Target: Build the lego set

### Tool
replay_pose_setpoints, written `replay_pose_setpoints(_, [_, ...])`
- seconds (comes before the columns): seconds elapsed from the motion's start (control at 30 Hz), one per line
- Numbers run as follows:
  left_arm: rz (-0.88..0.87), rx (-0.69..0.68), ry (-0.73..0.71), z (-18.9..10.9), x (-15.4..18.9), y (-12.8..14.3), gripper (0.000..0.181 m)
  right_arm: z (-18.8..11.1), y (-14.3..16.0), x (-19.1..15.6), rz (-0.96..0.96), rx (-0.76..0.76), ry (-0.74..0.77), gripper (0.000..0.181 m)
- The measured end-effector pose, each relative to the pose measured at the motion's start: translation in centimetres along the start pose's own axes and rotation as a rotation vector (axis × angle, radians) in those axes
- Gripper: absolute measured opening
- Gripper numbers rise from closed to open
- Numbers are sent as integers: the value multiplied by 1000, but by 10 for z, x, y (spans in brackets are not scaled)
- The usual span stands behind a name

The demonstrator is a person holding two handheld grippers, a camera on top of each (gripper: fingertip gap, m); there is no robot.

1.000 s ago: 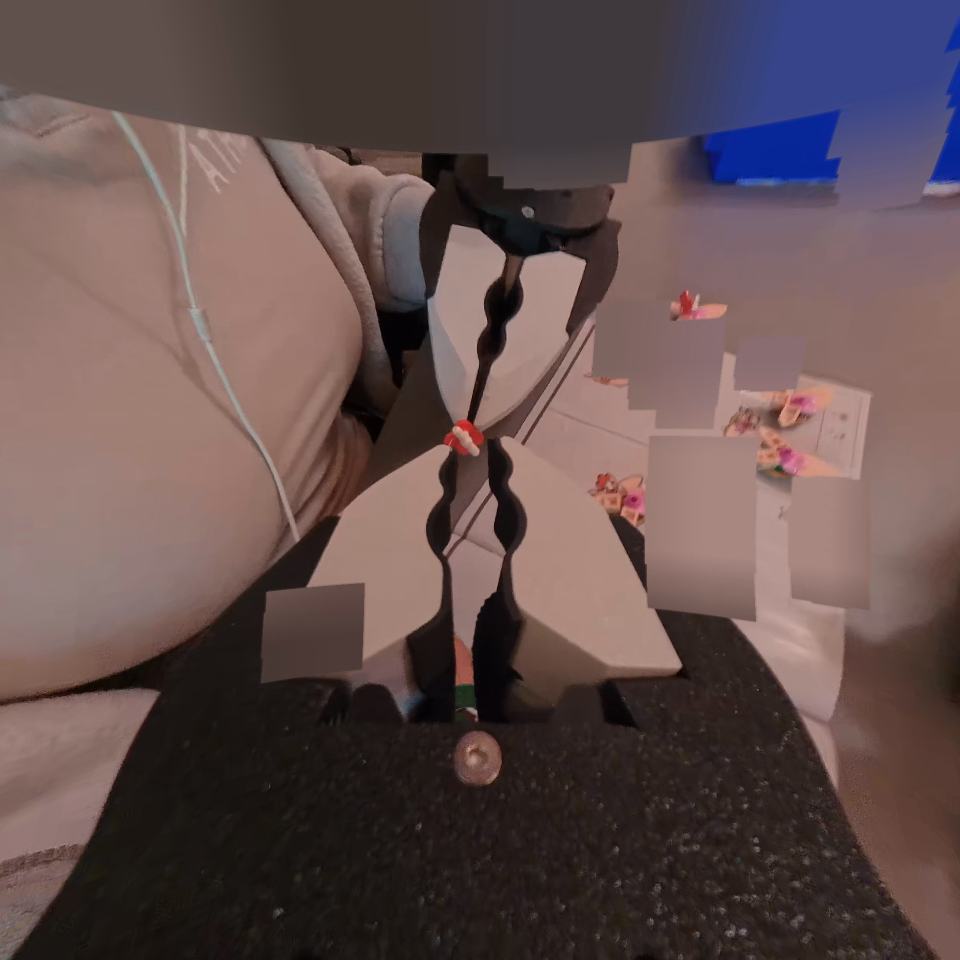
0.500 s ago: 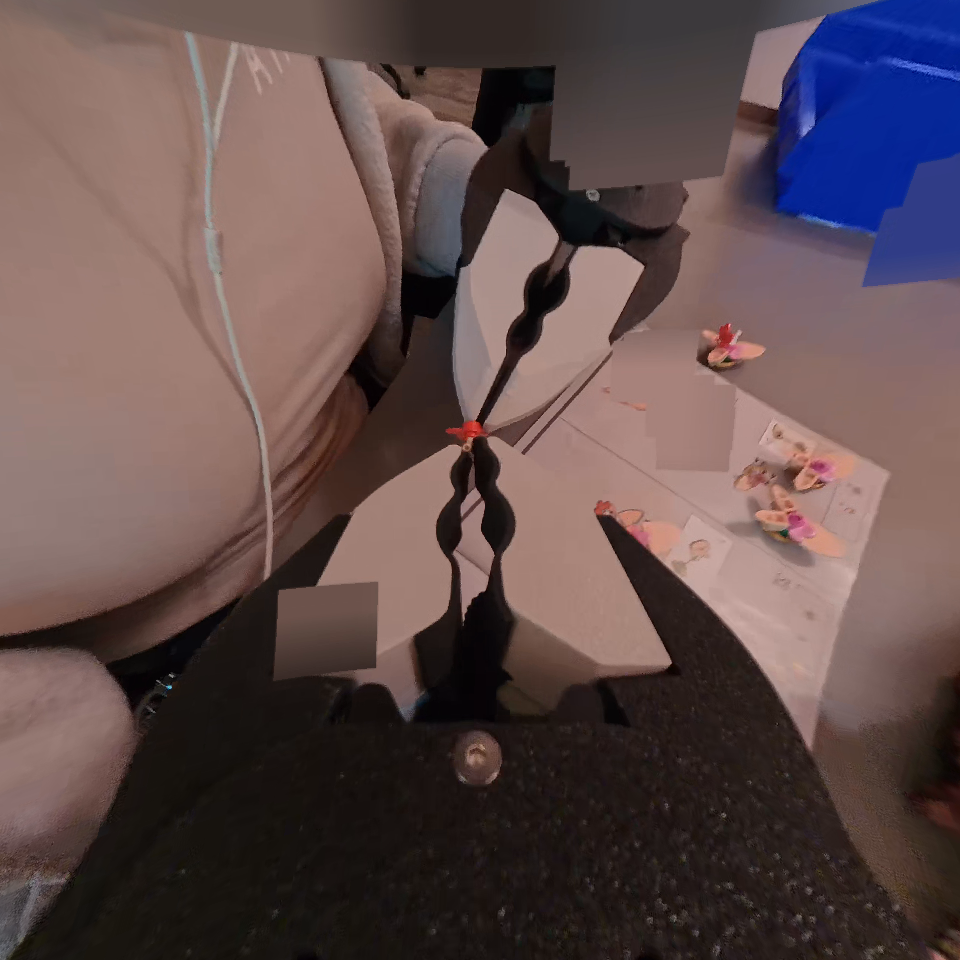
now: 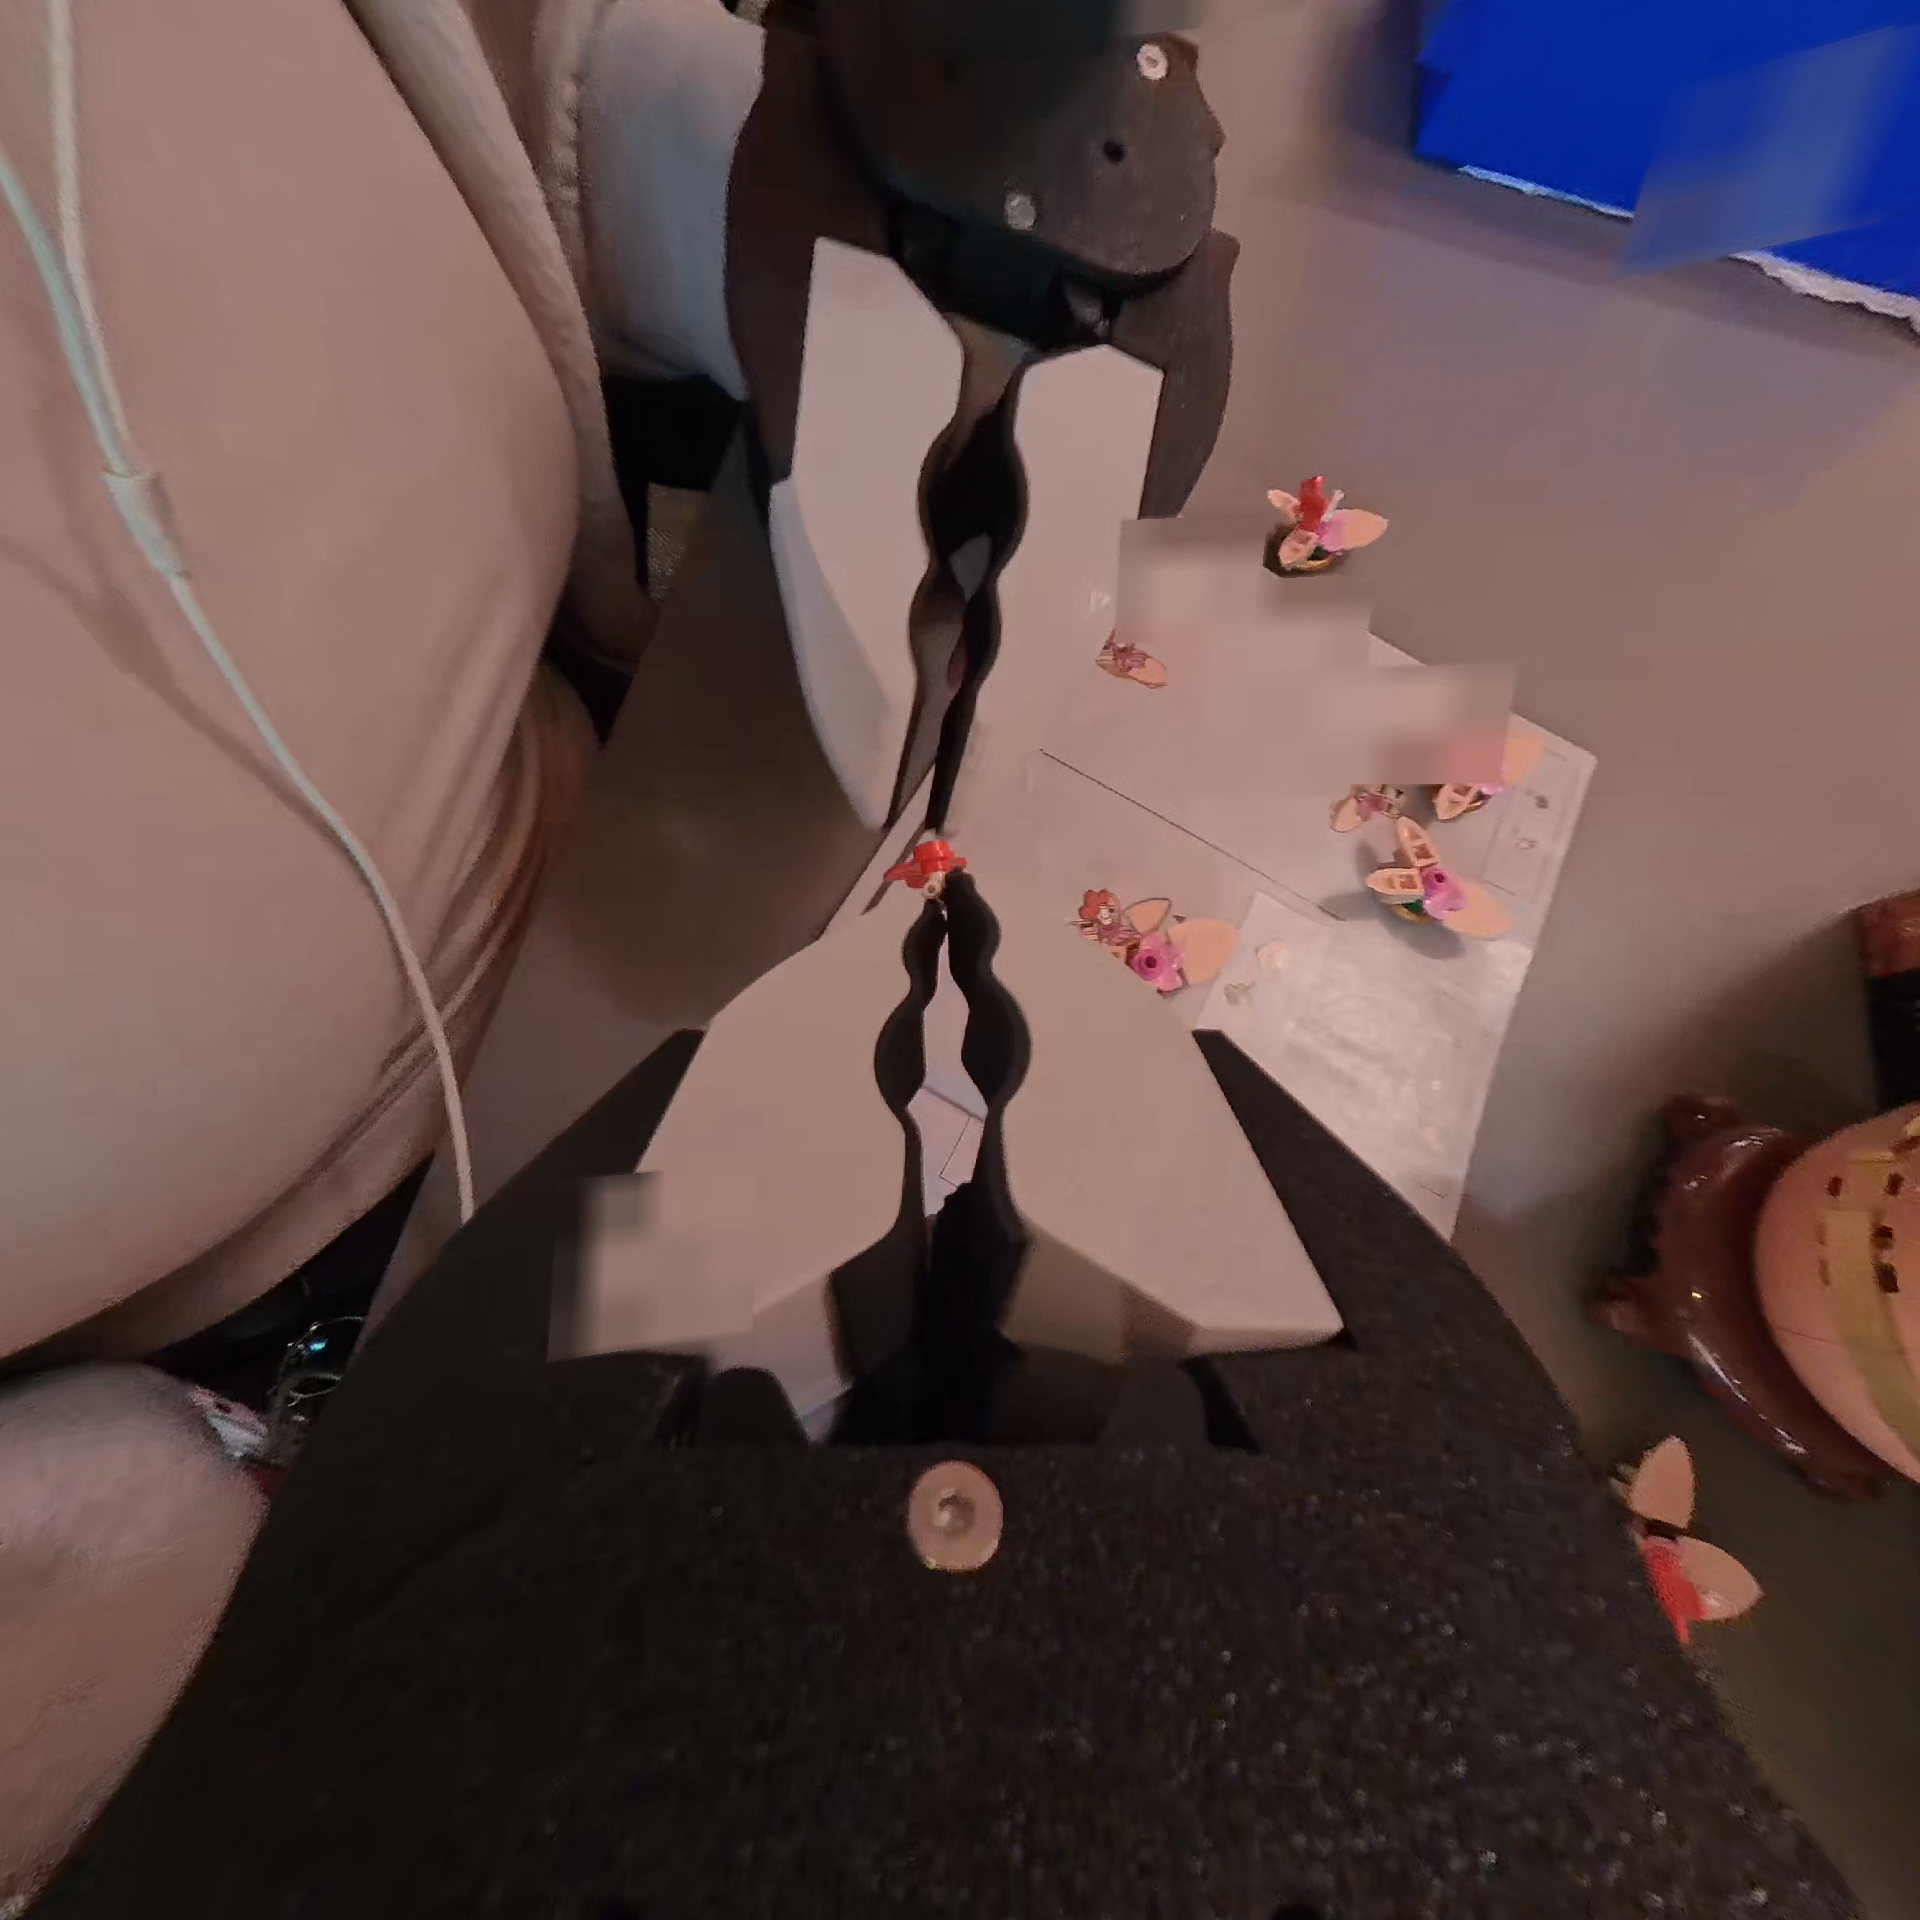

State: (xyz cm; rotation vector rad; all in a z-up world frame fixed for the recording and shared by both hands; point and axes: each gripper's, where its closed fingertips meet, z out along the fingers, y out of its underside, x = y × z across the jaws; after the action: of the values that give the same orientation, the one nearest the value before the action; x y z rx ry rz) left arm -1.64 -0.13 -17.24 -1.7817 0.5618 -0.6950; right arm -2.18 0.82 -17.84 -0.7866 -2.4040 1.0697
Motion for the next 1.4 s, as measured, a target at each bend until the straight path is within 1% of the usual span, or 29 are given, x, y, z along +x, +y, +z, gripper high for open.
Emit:
replay_pose_setpoints(0.03, [5,-20,-24,3,-2,2,8,0,0,2,0,-6,18,2])
replay_pose_setpoints(0.1, [-3,-29,-57,5,-6,4,7,0,1,5,-23,-30,53,2])
replay_pose_setpoints(0.2, [-36,2,-56,4,-7,1,7,1,1,6,-79,-57,101,2])
replay_pose_setpoints(0.33, [-91,0,-85,4,-14,2,7,1,2,9,-178,-116,187,2])
replay_pose_setpoints(0.43, [-129,7,-78,5,-15,2,6,1,2,12,-236,-152,245,2])
replay_pose_setpoints(0.53, [-123,11,-71,5,-14,2,4,1,1,11,-243,-155,266,2])
replay_pose_setpoints(0.7, [-64,15,-70,4,-9,1,2,0,-1,6,-104,-92,200,2])
replay_pose_setpoints(0.8, [-14,-9,-87,5,-8,4,0,1,-2,3,-13,-57,157,2])
replay_pose_setpoints(0.87, [16,-41,-109,8,-9,7,0,1,-13,-4,50,15,89,2])
replay_pose_setpoints(0.9, [35,-44,-138,9,-12,7,0,2,-14,-7,86,11,64,2])
replay_pose_setpoints(0.93, [44,-37,-159,8,-16,6,0,2,-10,-4,85,-19,73,2])
replay_pose_setpoints(1.0, [6,-4,-141,5,-17,2,0,-1,-12,0,118,23,72,2])
replay_pose_setpoints(1.07, [-4,11,-145,3,-19,-1,0,-3,-6,6,127,12,98,2])
replay_pose_setpoints(1.23, [-18,6,-126,5,-14,-1,0,-3,-2,9,152,20,118,2])
replay_pose_setpoints(1.33, [-18,-6,-143,5,-15,0,0,-2,0,9,146,3,123,2])
replay_pose_setpoints(1.4, [-7,-17,-178,5,-19,2,0,-2,1,7,144,0,117,2])
